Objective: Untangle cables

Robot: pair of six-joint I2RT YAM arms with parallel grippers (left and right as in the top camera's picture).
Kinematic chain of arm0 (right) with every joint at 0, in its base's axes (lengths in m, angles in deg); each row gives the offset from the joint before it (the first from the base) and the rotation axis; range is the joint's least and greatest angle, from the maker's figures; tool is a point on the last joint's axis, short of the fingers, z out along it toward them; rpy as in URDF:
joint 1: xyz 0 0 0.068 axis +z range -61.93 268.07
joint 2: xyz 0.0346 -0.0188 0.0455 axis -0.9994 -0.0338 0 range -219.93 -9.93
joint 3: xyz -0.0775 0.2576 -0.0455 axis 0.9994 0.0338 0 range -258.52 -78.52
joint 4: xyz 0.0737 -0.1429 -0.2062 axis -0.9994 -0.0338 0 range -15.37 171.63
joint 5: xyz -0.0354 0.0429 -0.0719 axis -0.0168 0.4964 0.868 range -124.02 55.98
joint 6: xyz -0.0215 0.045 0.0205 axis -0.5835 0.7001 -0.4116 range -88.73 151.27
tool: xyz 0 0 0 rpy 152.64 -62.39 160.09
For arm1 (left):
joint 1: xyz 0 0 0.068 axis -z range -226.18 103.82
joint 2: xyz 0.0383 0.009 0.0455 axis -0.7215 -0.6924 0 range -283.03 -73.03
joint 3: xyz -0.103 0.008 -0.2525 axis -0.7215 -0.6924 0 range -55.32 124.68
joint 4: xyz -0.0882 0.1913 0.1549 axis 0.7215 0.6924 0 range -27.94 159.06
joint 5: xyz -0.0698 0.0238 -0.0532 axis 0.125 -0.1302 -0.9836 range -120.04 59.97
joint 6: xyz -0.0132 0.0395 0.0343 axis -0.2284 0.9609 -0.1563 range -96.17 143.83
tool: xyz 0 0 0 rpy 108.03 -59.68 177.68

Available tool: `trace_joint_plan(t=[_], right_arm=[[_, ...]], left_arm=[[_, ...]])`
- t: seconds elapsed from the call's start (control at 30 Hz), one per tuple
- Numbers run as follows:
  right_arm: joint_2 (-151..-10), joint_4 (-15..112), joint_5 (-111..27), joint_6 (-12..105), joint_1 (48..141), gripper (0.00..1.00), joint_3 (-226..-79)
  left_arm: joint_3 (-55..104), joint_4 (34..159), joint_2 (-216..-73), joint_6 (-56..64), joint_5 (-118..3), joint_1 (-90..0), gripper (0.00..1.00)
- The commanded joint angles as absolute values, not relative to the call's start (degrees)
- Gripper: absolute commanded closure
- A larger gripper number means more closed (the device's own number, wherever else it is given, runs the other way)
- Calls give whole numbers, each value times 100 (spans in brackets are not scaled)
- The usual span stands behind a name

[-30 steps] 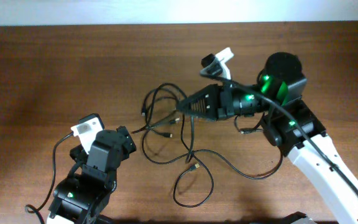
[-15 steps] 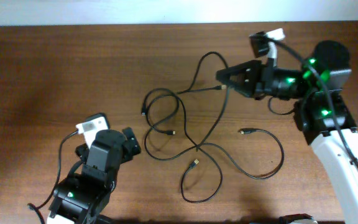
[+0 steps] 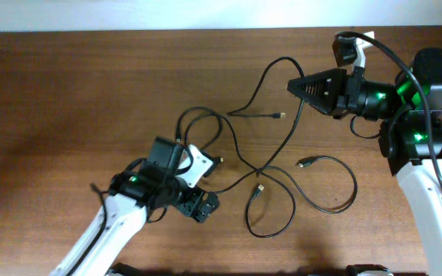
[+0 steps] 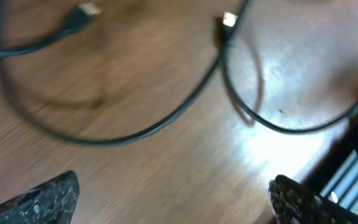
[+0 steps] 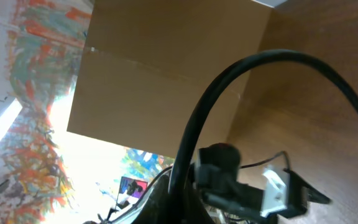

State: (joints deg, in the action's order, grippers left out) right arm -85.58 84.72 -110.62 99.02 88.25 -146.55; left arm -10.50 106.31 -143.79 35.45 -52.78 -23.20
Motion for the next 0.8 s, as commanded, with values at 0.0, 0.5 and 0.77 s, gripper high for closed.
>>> trace_joint_plan(t=[0.0,0.5,0.77], right_arm=[[-8526,8513,-11097,9906,8799,96,-14721],[-8526,8509,-11383,9926,8801,96,-14721],[-8526,8509,-11954,9926,8854,96,-14721]], left_arm=[[-1028,10180,-14759,4327,-5756,-2049,1],[-1028,7575,-16270,3023,-3877,-1682,1],[-1028,5691,-16270,1543,-3877,-1682,1]])
